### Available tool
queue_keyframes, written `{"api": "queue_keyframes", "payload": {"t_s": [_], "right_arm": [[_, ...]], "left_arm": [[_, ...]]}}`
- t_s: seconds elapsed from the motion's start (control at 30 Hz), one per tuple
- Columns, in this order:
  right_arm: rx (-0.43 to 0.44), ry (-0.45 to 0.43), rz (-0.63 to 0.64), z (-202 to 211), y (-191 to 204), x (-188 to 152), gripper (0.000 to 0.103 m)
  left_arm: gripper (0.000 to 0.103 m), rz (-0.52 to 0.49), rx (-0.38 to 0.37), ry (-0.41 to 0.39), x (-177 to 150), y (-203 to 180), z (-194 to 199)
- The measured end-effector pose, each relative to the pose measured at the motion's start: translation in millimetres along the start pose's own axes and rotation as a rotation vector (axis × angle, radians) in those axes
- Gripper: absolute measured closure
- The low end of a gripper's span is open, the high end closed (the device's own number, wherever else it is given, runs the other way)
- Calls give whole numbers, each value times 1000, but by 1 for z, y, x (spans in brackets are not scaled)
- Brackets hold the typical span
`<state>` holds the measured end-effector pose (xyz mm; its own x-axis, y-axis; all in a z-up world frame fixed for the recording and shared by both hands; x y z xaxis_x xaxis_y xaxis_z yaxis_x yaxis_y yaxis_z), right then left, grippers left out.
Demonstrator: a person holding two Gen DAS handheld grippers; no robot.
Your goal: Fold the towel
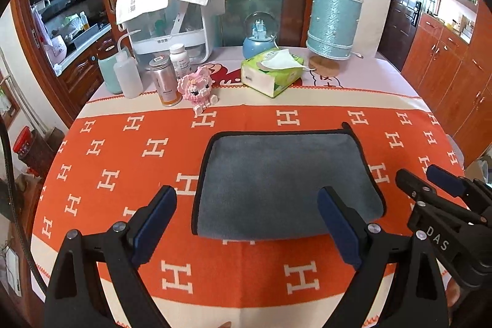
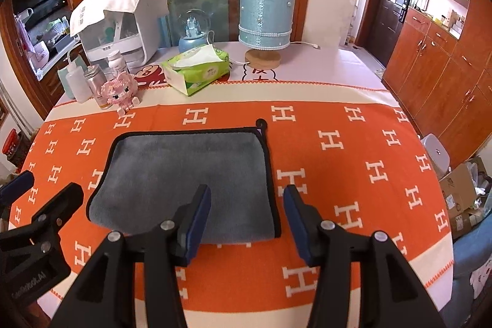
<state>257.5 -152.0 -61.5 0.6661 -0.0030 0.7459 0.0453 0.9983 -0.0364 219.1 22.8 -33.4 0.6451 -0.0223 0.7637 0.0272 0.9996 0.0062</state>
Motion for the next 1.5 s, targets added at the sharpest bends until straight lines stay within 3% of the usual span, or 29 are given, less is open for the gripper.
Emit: {"api": "queue_keyframes", "payload": {"t_s": [0.3,0.67,0.83,0.97,1.2,1.5], "right_arm": [[8,-24,2,43,-5,-17,53],[65,-76,20,111,-5,-54,53],[78,-67,0,127,-9,-68,52],[99,-52,-32,132,-14,-80,44],[93,-35,-44,137,-18,-94,43],[88,-36,-50,146,-18,-108,43]], "left_arm": [[11,-5,-25,-74,-12,-10,55],[7,-25,-20,-96,-49,-15,111],[1,-27,-36,-98,-64,-19,126],[1,-21,-34,-106,-74,-20,136],[1,-24,-19,-108,-81,-21,146],[1,-17,-22,-53,-94,-25,147]]}}
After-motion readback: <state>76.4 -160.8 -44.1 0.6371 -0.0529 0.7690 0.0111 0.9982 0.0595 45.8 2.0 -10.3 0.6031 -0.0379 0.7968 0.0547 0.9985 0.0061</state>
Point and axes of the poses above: each gripper's, at about its wrist camera, not at the fingertips, and z roughly against the way its jaws point, y to its left, x to its top, the point moved 4 cm from there along -z, roughly the way its jaws point, and after that the axes turned 11 degrees about -y, right-handed, at the moved point
